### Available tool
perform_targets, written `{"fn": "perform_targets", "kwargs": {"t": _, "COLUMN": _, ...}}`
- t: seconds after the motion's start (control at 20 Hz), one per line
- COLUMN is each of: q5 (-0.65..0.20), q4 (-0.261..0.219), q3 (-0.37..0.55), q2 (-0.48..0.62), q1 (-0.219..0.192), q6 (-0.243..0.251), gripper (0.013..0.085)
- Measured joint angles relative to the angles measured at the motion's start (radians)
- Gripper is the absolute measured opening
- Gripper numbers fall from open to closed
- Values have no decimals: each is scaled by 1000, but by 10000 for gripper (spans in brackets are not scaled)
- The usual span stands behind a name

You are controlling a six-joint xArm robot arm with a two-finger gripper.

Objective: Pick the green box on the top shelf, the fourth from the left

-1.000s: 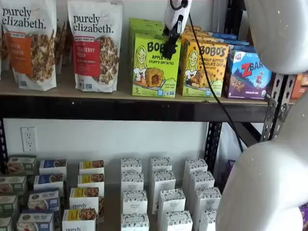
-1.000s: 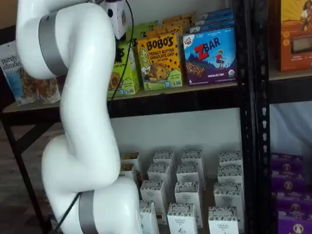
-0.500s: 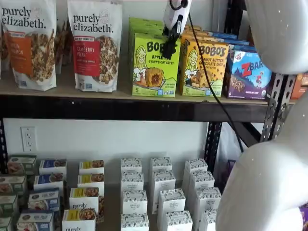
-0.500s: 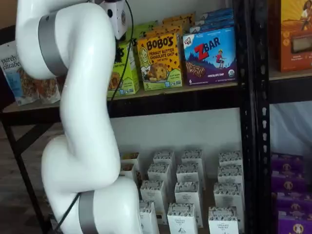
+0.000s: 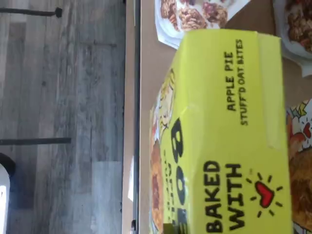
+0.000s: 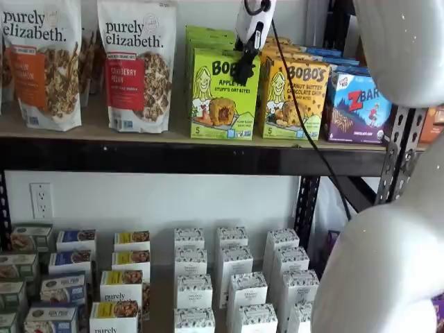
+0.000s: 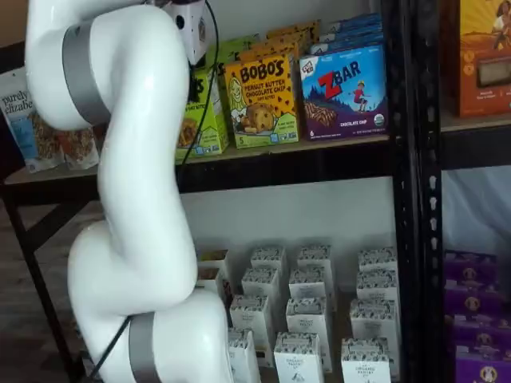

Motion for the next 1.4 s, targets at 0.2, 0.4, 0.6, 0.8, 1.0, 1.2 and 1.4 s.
{"fn": "perform_targets", "kwargs": {"t": 0.2, "q5": 1, "q4": 4, "q3": 1, "q2": -2, "q1": -1, "q6": -1, "gripper": 330}}
{"fn": "perform_targets", "kwargs": {"t": 0.4, "q5": 12, "q4": 2, "q3": -5, "q2": -1, "q1": -1, "q6": 0, "gripper": 330}}
{"fn": "perform_targets", "kwargs": {"t": 0.6, "q5": 21, "q4": 4, "q3": -4, "q2": -6, "q1": 0, "q6": 2, "gripper": 330}}
{"fn": "perform_targets", "kwargs": {"t": 0.8, "q5": 31, "q4": 7, "q3": -2, "q2": -16, "q1": 2, "q6": 6, "gripper": 330}}
{"fn": "perform_targets", "kwargs": {"t": 1.0, "q5": 45, "q4": 16, "q3": -2, "q2": -30, "q1": 3, "q6": 11, "gripper": 330}}
{"fn": "perform_targets", "kwargs": {"t": 1.2, "q5": 72, "q4": 22, "q3": -11, "q2": -42, "q1": 4, "q6": 17, "gripper": 330}}
{"fn": "perform_targets", "kwargs": {"t": 1.4, "q5": 104, "q4": 26, "q3": -13, "q2": -60, "q1": 7, "q6": 23, "gripper": 330}}
